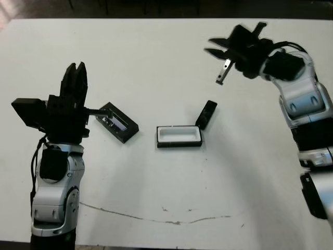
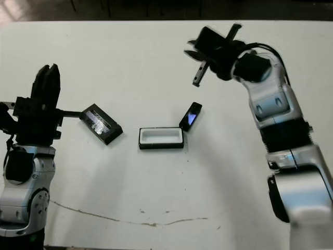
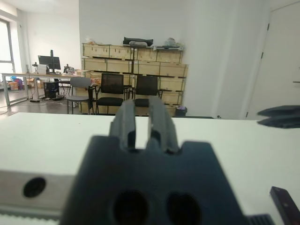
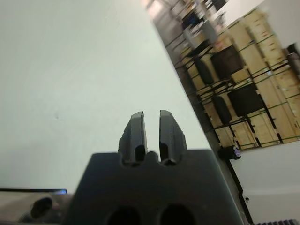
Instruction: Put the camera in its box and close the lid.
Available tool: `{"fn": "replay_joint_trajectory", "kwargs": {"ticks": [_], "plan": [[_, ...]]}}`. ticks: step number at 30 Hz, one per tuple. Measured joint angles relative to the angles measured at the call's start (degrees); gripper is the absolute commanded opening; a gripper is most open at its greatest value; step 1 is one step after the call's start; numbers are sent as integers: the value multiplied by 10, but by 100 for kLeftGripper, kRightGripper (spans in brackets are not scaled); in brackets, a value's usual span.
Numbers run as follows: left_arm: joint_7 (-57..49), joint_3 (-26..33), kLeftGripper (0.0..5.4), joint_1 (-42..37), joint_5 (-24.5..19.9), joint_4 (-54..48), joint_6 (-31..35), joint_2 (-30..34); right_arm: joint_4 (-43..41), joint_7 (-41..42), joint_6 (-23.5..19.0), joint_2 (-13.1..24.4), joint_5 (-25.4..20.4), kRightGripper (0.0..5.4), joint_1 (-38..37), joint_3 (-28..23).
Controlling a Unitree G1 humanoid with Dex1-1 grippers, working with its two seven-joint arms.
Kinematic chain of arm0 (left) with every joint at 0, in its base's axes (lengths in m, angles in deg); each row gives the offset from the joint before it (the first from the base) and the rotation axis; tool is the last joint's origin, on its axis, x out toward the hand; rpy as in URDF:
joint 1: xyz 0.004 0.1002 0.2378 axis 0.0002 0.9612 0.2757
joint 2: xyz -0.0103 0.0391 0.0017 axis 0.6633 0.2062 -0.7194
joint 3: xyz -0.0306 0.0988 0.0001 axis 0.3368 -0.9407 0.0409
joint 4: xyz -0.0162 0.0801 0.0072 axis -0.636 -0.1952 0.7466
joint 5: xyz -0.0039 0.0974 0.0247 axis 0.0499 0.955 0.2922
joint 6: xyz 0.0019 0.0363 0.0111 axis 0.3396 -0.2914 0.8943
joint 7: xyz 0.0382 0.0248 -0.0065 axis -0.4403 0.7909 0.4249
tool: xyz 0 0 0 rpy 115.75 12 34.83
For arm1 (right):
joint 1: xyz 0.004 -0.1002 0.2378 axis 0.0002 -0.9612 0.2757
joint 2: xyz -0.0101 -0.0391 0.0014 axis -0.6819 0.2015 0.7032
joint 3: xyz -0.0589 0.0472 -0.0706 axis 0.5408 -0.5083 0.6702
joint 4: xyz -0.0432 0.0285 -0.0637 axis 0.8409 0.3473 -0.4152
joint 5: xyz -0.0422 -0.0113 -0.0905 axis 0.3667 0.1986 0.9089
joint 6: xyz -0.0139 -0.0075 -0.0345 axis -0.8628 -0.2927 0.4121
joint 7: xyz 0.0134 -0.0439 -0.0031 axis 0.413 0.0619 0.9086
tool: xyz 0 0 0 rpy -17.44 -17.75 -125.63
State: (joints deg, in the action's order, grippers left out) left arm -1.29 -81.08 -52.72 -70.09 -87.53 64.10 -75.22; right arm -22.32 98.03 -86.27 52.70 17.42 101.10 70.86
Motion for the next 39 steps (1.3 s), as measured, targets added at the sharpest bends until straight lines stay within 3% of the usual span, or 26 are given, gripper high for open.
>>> {"fn": "replay_joint_trajectory", "kwargs": {"ticks": [7,14,23,39], "plan": [[-1,-2,3,-1,3,0,-2,-1,96,21,25,-24,30,0,21,36],[-2,-6,3,-1,8,3,-8,-1,105,18,25,-34,72,0,20,59],[-6,-11,3,-1,9,3,-8,-3,121,32,40,-35,75,0,12,63],[-7,-21,3,-1,18,3,-8,-3,177,98,59,-34,123,0,22,102]]}}
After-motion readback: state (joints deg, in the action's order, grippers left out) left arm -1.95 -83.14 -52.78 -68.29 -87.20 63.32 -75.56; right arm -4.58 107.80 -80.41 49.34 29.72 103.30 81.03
